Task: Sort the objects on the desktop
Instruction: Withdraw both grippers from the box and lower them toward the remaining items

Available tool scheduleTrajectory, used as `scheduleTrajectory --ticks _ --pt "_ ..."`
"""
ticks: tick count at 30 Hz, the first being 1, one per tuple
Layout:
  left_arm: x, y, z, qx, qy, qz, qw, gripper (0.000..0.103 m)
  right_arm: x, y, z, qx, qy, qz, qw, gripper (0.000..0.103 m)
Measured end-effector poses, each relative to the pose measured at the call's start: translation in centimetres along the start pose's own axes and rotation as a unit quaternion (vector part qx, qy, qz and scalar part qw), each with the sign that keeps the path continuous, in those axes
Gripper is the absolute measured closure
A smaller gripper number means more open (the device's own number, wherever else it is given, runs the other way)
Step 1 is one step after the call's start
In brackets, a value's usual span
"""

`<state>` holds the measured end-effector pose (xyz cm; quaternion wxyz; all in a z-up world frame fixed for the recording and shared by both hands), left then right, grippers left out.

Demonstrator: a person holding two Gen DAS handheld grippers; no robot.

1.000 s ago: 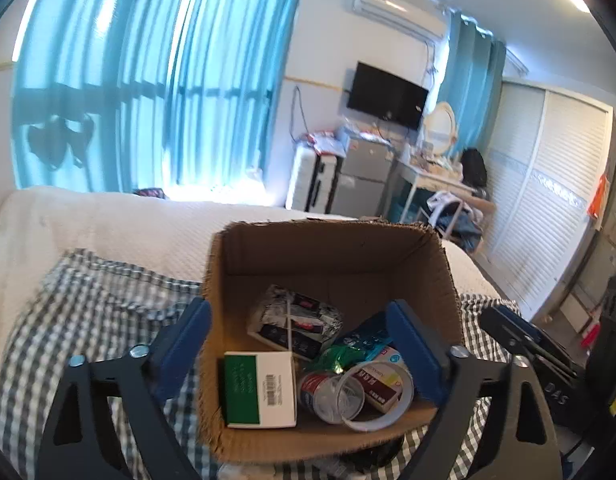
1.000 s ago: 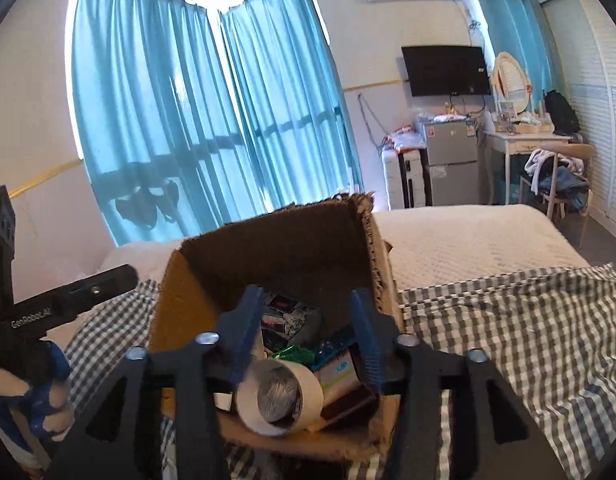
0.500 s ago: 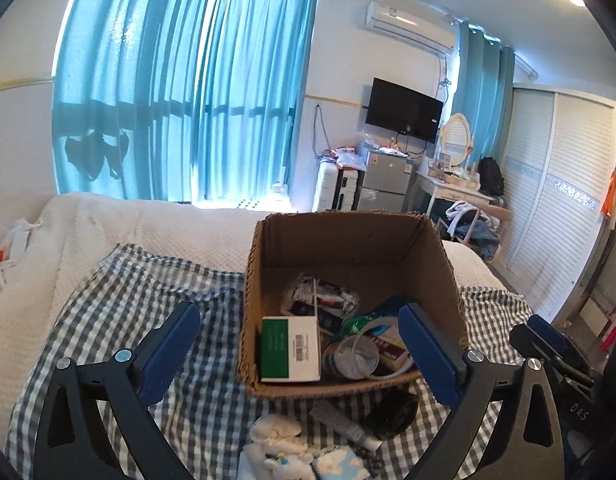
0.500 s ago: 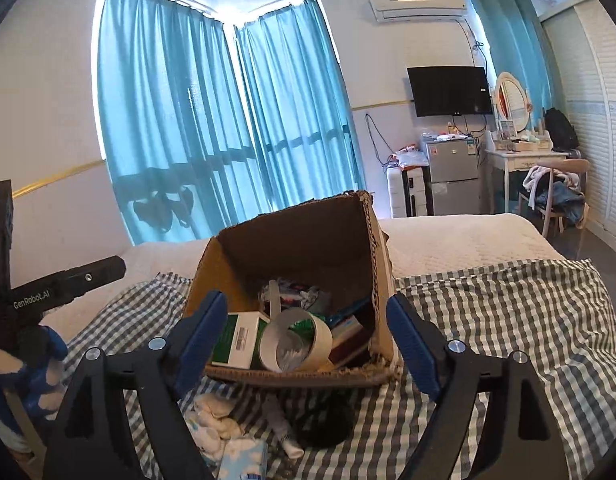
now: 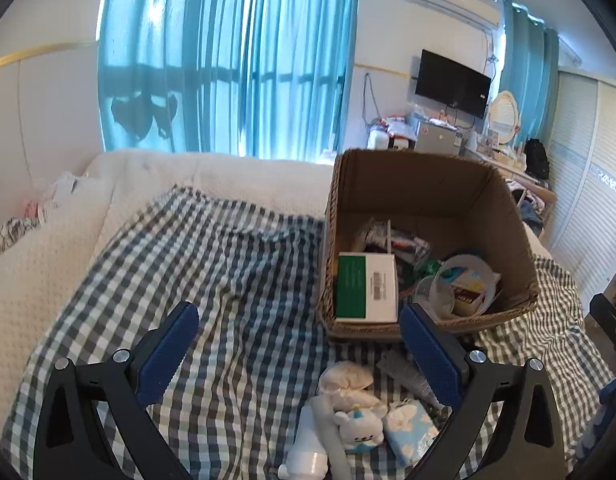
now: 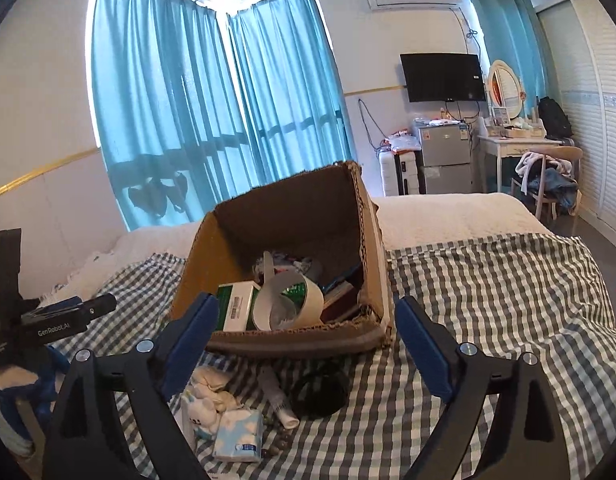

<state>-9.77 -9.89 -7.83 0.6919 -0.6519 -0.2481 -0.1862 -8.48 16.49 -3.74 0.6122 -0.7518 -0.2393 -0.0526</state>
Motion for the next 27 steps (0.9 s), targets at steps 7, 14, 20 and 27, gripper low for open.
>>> scheduleTrajectory --ticks 7,14,20,27 --pt "-3.0 3.0 1.4 -0.023 0.012 -0.051 0.9983 0.0 -2.1 1.7 0.3 0.003 0.011 -0.034 0.999 0.011" --pt "-5.2 6.0 4.4 -0.049 0.06 -0.082 0.9936 0.002 -4.9 4.1 0.3 0.015 0.02 -0.078 0.997 0.011" --pt "-7.5 7.8 5.4 -0.049 0.089 -0.117 0.988 0.013 -7.7 6.8 1.4 0.004 0.027 -0.118 0.993 0.011" --pt "-8.7 9.2 6.6 -0.05 0.111 -0.15 0.9811 0.015 -10.1 9.2 2.0 -0.006 0.03 -0.155 0.987 0.011"
Point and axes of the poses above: each gripper's, at about its wrist camera, not at the fingertips, and x roughly against the way its jaws point, z to its right, y to its underside, the point moved 3 cm from there along -x, roughly the way its jaws point, and after that the axes turned 5 degrees about -y, right-handed, at the moved point
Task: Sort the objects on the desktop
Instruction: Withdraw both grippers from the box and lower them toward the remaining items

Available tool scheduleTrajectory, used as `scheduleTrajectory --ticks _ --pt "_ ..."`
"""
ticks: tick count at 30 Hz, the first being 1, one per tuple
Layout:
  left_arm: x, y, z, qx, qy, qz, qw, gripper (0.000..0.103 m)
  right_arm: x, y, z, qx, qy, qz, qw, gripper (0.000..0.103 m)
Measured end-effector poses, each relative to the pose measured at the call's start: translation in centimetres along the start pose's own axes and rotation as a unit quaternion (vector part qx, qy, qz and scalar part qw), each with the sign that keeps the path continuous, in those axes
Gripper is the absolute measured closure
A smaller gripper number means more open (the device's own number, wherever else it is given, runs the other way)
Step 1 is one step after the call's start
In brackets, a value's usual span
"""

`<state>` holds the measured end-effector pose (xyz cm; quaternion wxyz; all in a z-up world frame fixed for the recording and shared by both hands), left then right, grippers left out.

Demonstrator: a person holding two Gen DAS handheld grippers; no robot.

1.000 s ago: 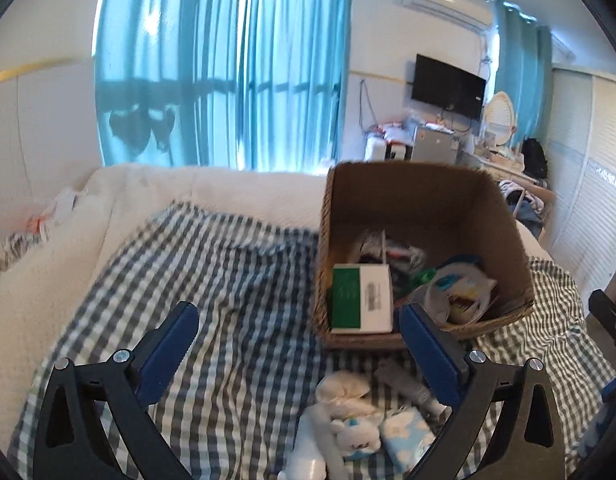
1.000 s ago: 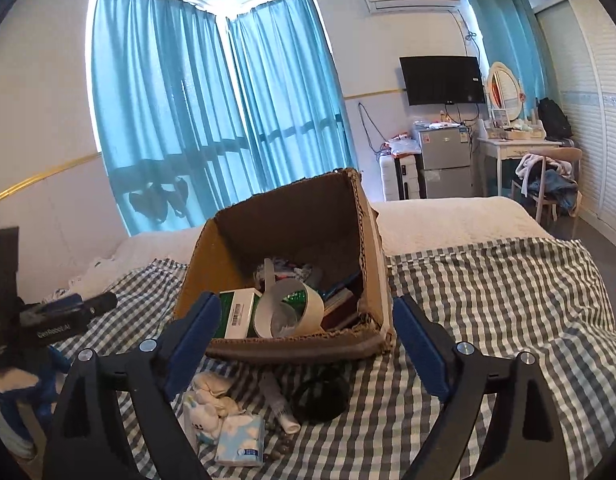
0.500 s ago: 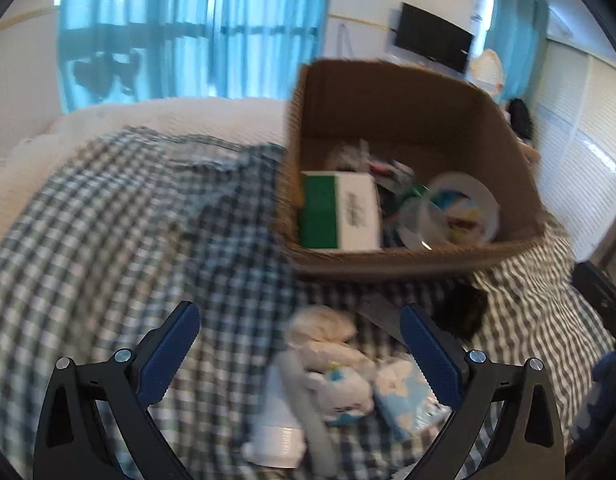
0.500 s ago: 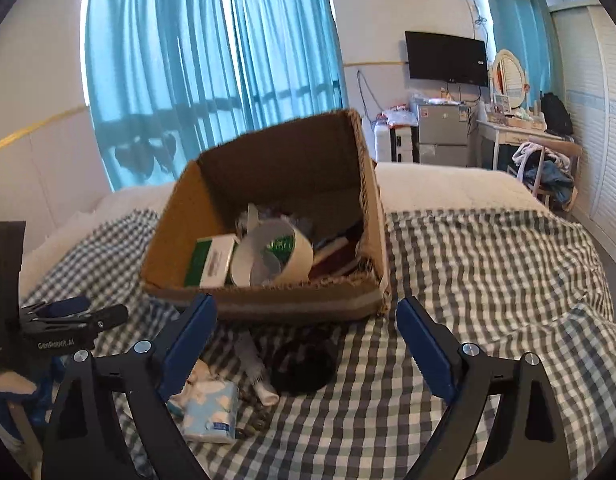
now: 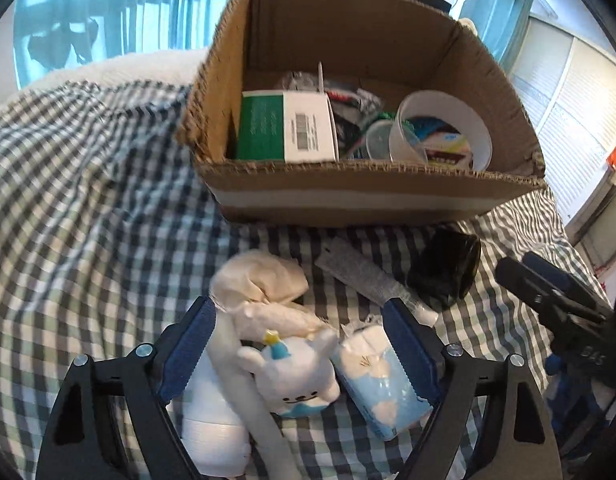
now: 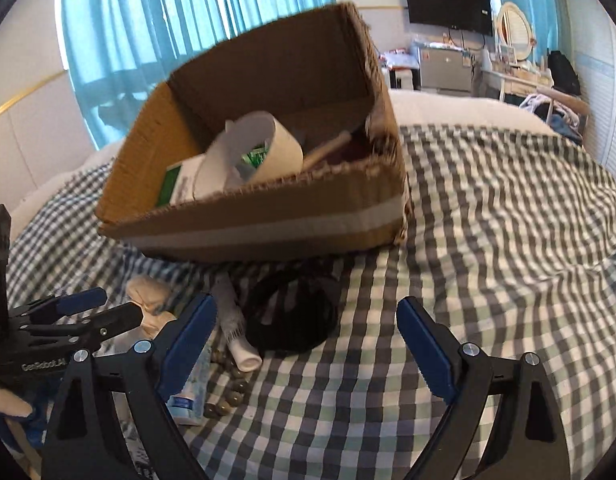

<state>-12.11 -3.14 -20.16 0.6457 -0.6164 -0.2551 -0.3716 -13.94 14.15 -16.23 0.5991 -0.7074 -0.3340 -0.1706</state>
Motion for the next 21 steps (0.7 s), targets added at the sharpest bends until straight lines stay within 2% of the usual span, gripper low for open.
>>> scheduleTrajectory --ticks 2,10,11,15,18,20,21 --pt "-0.7 0.3 0.0 0.004 0.005 -0.012 0.9999 0.016 -0.7 0.3 0.2 -0.004 0.0 -0.008 1.0 0.011" --pt "-2.0 0.7 0.7 -0.01 -0.004 -0.03 0.9995 0.04 -2.9 0.8 1.8 -0.038 -0.007 -0.029 0.999 0.011" --pt "-2.1 0.7 0.8 -0.012 -0.008 -0.031 0.9994 0.048 -3.0 0.8 2.0 -0.04 -0.006 -0.026 0.999 0.011" --pt "-1.9 0.6 0.6 -0.006 -0.005 -0.032 0.9994 0.048 -4.0 0.6 2.1 -0.046 -0.002 -0.032 0.998 0.013" --pt "-1.5 0.4 0.5 -0.001 -0.001 -0.03 0.9995 0.048 -4.5 0.2 2.0 -0.04 -0.003 -0.036 0.999 0.025" --pt "-1.0 0.1 0.5 0.0 0.001 -0.025 0.9997 0.048 -4.8 0.0 1.5 -0.03 -0.005 -0.038 0.999 0.051" --pt "-0.8 0.0 0.5 -0.001 0.001 -0.022 0.9998 0.048 -5.0 0.0 1.4 -0.027 -0.007 -0.04 0.999 0.058"
Point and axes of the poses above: each gripper's, at about its wrist camera, not at the fingertips, and x roughly against the way its jaws point, z to its right, y to its underside, the point moved 3 cm from there along -x, roughly the way its jaws point, and after that the axes turned 5 degrees about -y, right-handed, at the moved point
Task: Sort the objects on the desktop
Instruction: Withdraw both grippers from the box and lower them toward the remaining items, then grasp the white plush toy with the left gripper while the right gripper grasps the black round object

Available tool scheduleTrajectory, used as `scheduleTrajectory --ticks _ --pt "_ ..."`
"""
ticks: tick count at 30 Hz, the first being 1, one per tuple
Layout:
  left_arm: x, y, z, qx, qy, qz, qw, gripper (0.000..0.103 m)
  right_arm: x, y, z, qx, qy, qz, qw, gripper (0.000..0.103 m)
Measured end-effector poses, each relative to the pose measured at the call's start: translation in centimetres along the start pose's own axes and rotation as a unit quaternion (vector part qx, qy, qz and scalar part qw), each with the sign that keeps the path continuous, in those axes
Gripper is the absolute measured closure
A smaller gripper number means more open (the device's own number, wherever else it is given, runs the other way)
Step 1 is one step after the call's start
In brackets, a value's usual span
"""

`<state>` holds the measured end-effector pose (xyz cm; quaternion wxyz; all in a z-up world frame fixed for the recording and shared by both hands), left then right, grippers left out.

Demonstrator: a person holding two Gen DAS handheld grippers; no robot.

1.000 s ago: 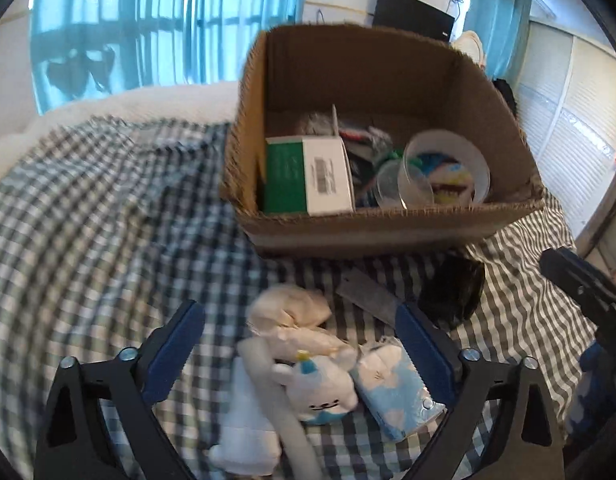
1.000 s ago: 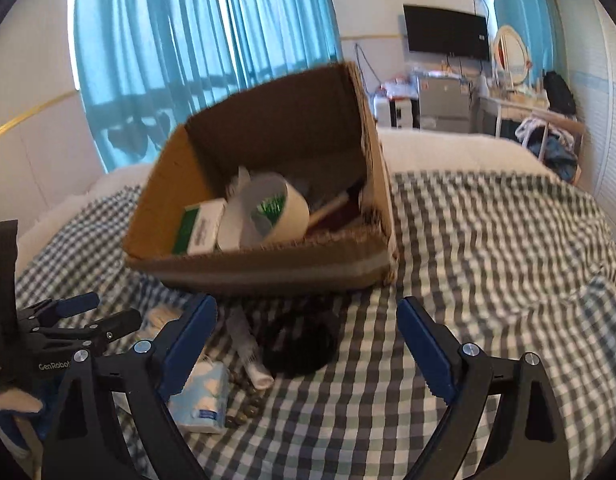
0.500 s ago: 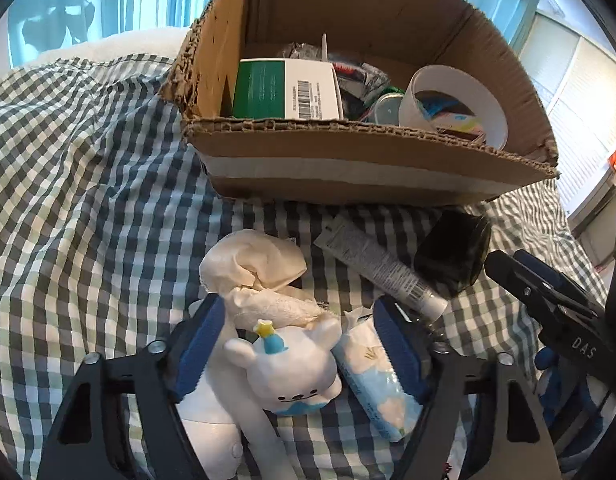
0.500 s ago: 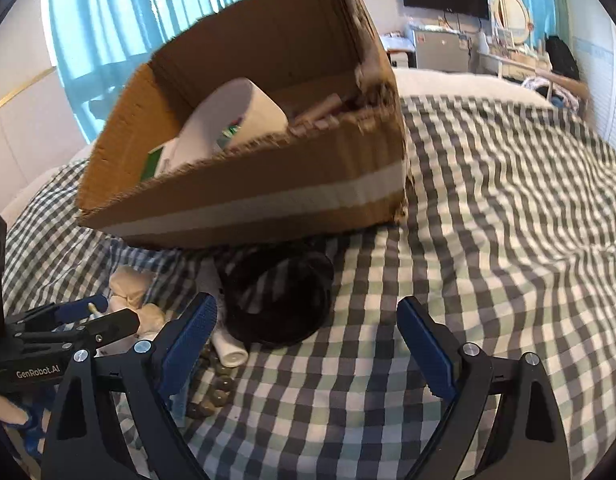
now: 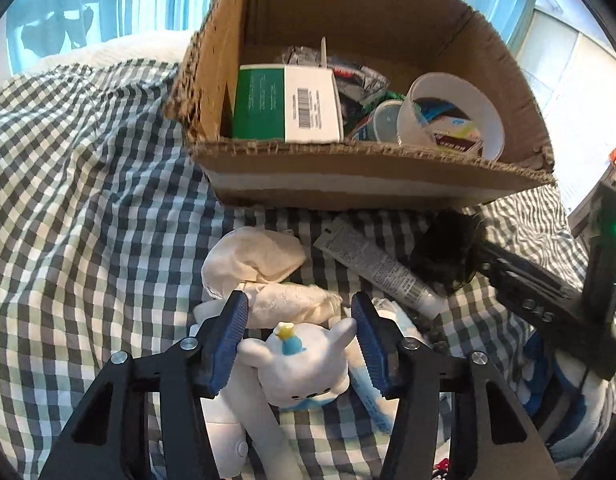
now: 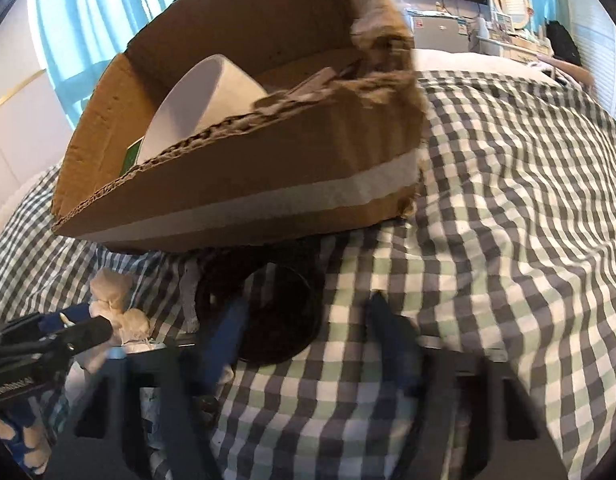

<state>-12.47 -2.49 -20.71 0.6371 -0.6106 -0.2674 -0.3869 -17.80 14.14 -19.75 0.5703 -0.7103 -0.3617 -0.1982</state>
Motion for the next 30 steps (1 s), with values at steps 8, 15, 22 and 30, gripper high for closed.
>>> scheduleTrajectory --ticks 8,15,22,30 --pt "2.2 -0.9 -0.2 -0.007 0.0 0.022 0.9997 0.048 0.4 -0.2 -0.6 0.002 -0.017 0.003 1.0 0.097" --pt "4.0 -1.8 0.2 -0.01 -0.001 0.049 0.9988 0.048 3.0 -0.6 -1.2 0.008 -0.018 0.025 0.999 0.097" --pt "6.0 -2.3 0.4 -0.01 -0.002 0.075 0.9971 0.048 6.1 -0.8 -2.2 0.021 -0.019 0.05 0.998 0.097" --pt "8.9 -2.4 0.8 -0.014 -0.005 0.108 0.9941 0.048 8.9 -1.1 -3.3 0.032 -0.022 0.08 0.996 0.097"
Point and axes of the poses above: each gripper's, at about its wrist camera, not at the fingertips, and x roughly against the way its jaws point, z to its right, y to its underside, the point moved 3 cm from there along -x, roughly the way its jaws point, and after that the axes turned 5 degrees about -y, right-handed, at the moved point
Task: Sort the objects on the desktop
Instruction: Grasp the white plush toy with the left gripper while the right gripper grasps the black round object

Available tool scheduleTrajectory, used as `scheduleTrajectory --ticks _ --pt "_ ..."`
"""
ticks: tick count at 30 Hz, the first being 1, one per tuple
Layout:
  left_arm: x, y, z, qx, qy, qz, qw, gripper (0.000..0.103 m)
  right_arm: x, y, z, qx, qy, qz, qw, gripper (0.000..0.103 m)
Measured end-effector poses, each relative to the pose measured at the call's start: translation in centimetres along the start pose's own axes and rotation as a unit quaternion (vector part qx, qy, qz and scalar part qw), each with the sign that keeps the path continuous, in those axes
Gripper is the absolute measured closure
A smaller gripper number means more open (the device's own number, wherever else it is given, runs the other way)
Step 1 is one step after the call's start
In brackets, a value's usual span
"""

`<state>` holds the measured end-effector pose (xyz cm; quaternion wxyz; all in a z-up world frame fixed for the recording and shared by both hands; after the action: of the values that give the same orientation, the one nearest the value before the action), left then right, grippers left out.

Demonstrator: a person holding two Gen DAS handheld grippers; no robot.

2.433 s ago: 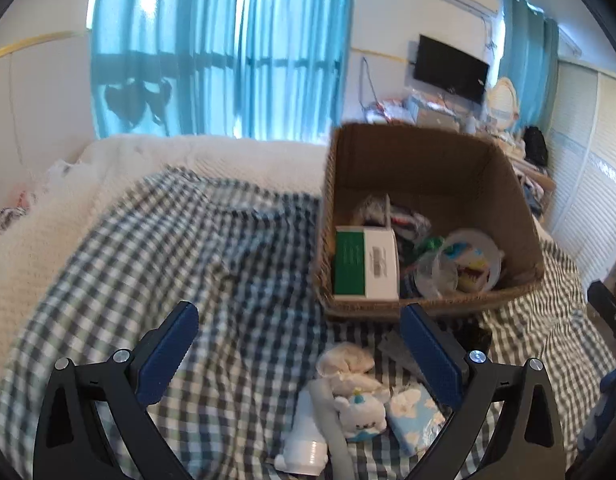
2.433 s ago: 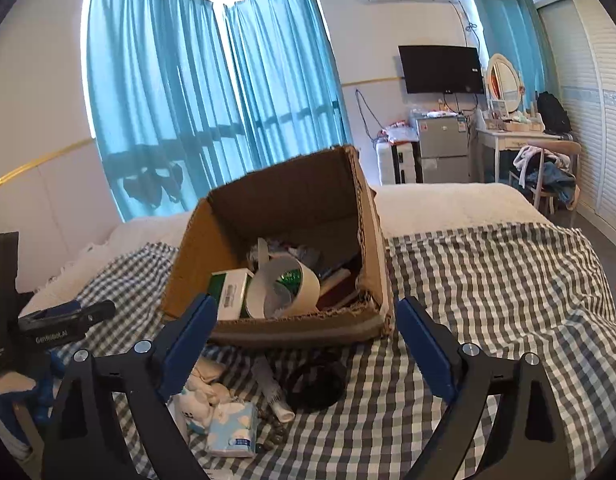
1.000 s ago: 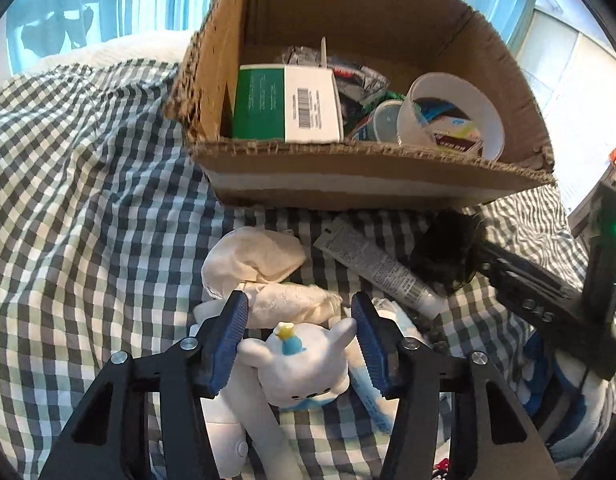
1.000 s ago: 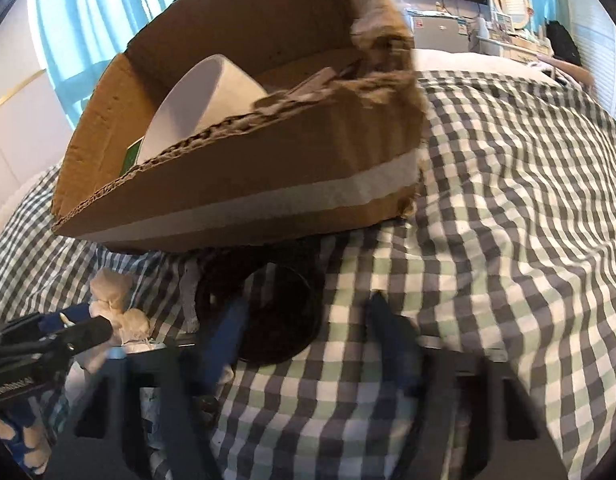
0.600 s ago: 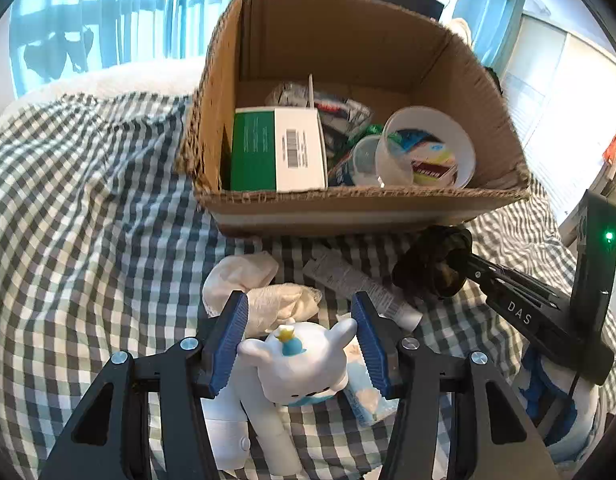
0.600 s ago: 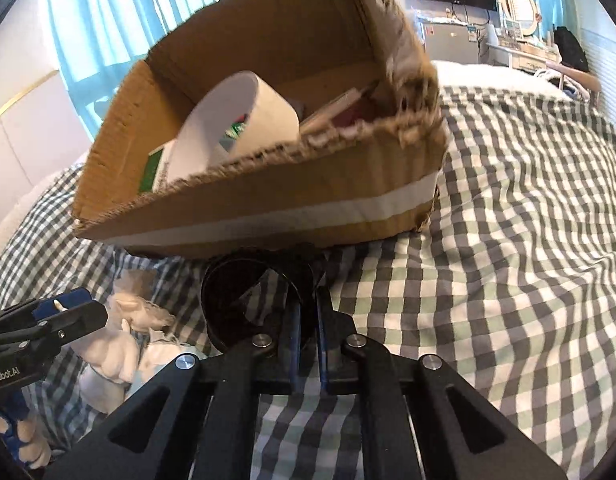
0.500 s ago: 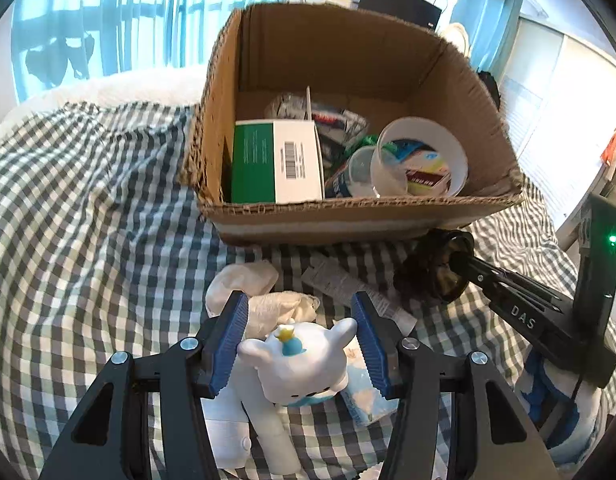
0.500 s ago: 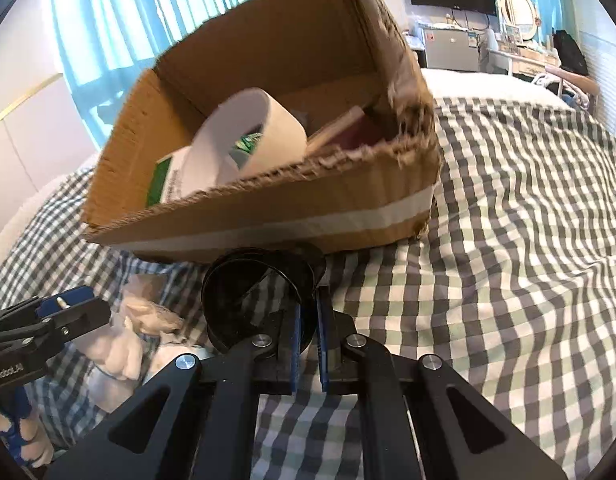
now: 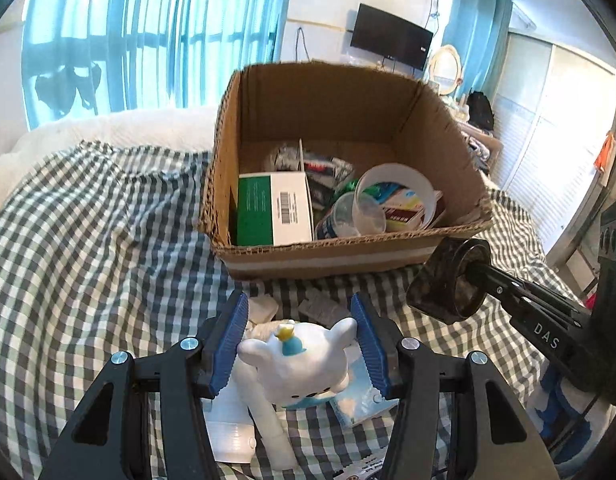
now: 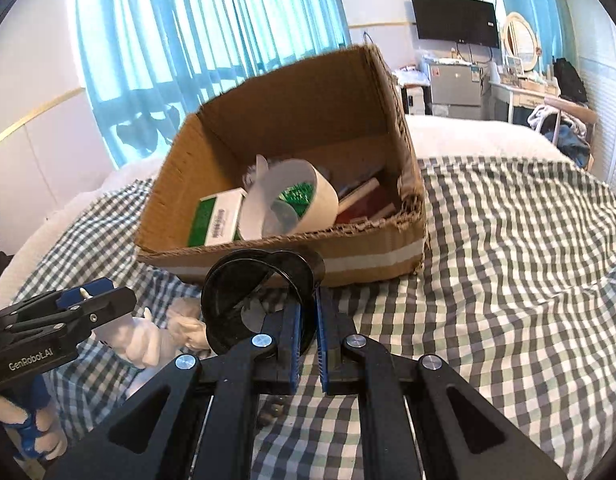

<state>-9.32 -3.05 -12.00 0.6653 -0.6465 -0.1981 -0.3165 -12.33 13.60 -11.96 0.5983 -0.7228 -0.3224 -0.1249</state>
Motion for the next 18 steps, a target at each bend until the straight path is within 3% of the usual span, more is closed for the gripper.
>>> scheduleTrajectory --ticks 18 --pt "7.6 -3.5 1.4 -0.008 0.016 0.088 0.996 0.048 9.4 -3.6 -2.9 0.031 -0.003 0.113 0.993 0.097"
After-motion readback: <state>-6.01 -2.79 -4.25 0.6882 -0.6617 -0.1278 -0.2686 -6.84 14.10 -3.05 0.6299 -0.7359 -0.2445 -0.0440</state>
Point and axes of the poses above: each gripper's, at about its wrist camera, not at the fingertips, and x roughly against the way its jaws point, z to its right, y to its underside, the point moved 3 cm from there along -x, roughly the way its jaws point, and after that the axes turned 5 degrees about -y, right-handed, at the moved point
